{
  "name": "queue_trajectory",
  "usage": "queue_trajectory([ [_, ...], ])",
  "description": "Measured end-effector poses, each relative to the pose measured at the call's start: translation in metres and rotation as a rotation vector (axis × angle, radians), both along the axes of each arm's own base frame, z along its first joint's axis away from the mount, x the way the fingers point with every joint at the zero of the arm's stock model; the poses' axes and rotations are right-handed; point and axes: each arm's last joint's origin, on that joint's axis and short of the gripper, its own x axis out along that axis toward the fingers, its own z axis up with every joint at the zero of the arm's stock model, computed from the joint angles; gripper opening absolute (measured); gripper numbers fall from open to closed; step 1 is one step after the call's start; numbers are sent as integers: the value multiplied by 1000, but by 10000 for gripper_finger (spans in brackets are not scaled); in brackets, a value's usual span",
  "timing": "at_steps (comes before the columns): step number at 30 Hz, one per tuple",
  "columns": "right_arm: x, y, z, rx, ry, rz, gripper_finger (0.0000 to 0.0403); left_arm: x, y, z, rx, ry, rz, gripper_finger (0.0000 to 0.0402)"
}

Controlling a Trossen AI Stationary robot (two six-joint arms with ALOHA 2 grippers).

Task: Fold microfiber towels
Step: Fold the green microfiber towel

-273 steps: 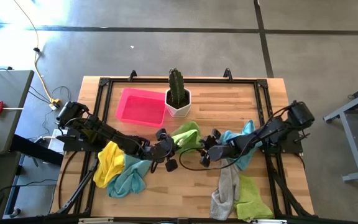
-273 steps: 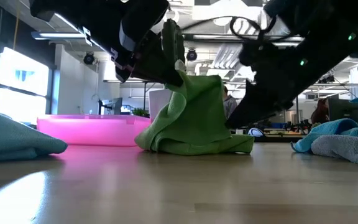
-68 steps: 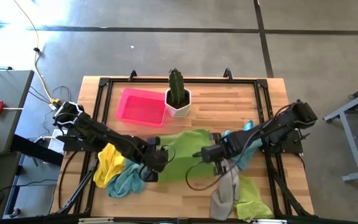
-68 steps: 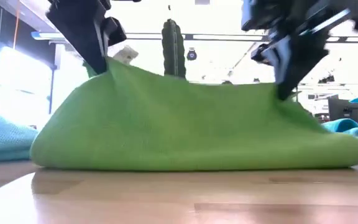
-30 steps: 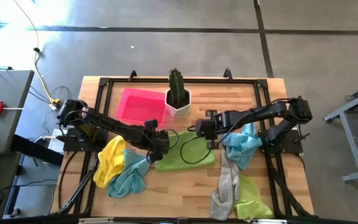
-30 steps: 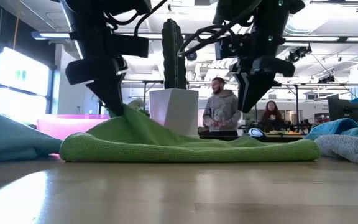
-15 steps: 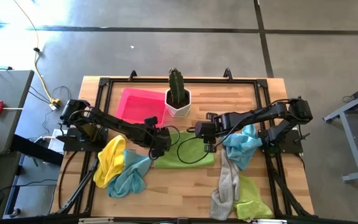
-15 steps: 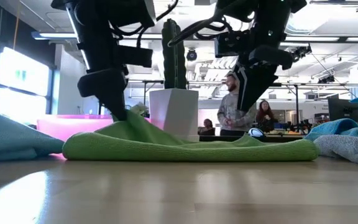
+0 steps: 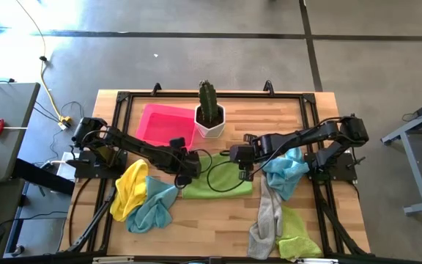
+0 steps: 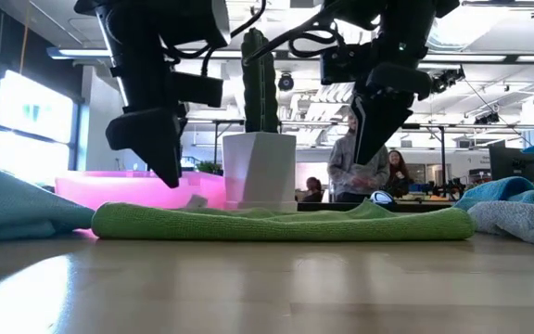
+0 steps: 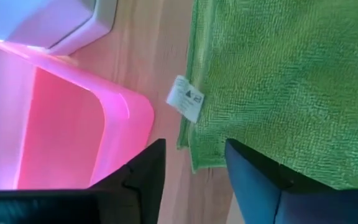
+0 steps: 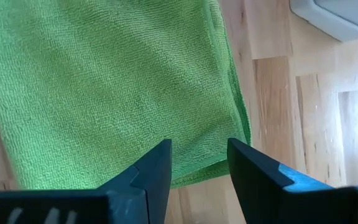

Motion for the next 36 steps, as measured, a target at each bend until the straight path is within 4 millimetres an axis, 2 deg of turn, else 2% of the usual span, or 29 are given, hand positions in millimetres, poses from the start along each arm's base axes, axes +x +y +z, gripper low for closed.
queue_trajectory([
  [6, 1, 0, 0, 37, -26, -97, 149, -5, 2, 0, 68, 53, 7, 170],
  [12, 8, 1, 3, 90, -127, -200, 149, -9, 3, 0, 88, 84, 13, 170],
  [17, 16, 4, 7, 191, -245, -376, 149, -9, 3, 1, 110, 90, 2, 170],
  [31, 8, 52, 9, 166, -417, -661, 149, -8, 7, 3, 197, 65, 42, 170],
  [36, 6, 71, -8, 139, -396, -719, 149, -6, 2, 1, 71, 51, 28, 170],
])
